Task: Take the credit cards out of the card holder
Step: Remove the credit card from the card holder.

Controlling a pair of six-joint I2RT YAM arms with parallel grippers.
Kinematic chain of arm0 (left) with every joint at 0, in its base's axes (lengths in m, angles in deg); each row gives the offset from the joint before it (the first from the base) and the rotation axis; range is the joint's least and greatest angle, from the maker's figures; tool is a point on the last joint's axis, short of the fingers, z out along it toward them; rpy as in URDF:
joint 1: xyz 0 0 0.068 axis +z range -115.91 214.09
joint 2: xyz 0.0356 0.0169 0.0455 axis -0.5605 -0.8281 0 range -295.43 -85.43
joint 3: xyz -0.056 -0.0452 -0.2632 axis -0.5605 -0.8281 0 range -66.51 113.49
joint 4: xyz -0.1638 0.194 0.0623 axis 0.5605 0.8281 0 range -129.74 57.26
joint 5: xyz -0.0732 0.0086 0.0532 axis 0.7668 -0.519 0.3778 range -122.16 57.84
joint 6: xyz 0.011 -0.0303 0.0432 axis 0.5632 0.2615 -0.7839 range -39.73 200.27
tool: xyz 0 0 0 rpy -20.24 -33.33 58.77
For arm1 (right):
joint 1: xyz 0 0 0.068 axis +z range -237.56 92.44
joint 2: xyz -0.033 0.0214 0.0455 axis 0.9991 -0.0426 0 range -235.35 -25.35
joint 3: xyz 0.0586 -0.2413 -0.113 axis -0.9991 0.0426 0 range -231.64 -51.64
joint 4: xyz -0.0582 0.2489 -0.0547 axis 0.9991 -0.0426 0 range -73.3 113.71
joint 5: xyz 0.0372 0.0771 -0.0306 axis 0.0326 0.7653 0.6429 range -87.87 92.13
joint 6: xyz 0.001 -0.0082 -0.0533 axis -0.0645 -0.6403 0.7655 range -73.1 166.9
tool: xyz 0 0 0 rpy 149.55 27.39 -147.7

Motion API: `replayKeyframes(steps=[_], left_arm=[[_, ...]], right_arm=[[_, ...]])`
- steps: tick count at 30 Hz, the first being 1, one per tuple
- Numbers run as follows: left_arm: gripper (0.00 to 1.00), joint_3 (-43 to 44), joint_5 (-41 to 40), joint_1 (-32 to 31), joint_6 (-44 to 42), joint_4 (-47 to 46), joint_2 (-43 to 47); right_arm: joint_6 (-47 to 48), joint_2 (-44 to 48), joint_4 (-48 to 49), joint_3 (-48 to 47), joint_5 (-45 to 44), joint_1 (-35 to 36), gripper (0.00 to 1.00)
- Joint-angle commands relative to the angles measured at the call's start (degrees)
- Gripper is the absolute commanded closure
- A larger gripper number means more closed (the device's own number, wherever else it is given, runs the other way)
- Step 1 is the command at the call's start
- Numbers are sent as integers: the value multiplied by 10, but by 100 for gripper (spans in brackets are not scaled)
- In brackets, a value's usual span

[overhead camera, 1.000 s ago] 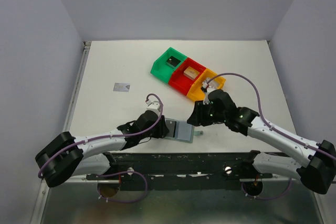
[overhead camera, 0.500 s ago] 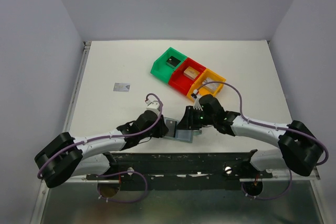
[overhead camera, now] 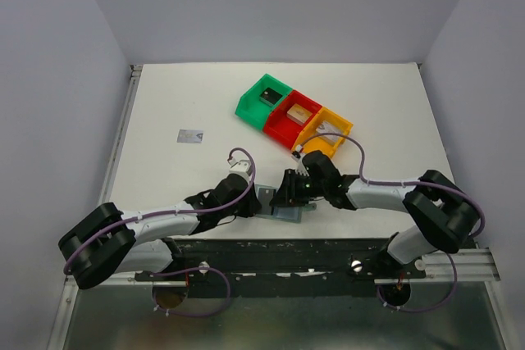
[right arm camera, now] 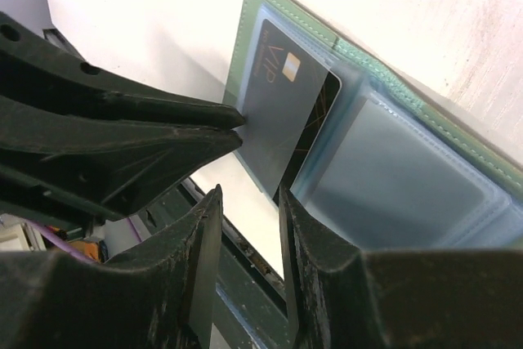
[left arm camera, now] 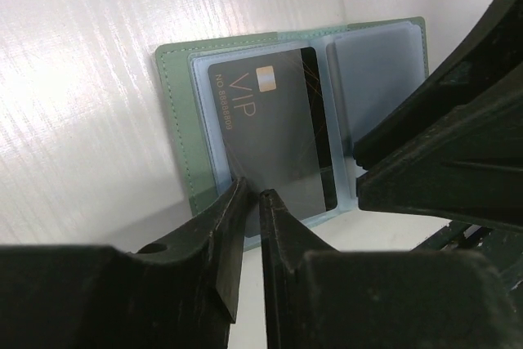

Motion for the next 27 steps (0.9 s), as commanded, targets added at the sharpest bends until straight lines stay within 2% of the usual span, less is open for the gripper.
replayKeyframes(steps=[1, 13, 27], left_arm=[[72, -13, -2, -2, 3, -1, -6], [73, -27, -1, -2, 12, -12, -3], [73, -41, 1, -2, 20, -21, 3]], right_arm=[[-10, -28, 35, 7, 15, 2, 59], [-8, -54, 14, -1, -2, 0, 58], [-22, -67, 43, -7, 5, 1, 59]])
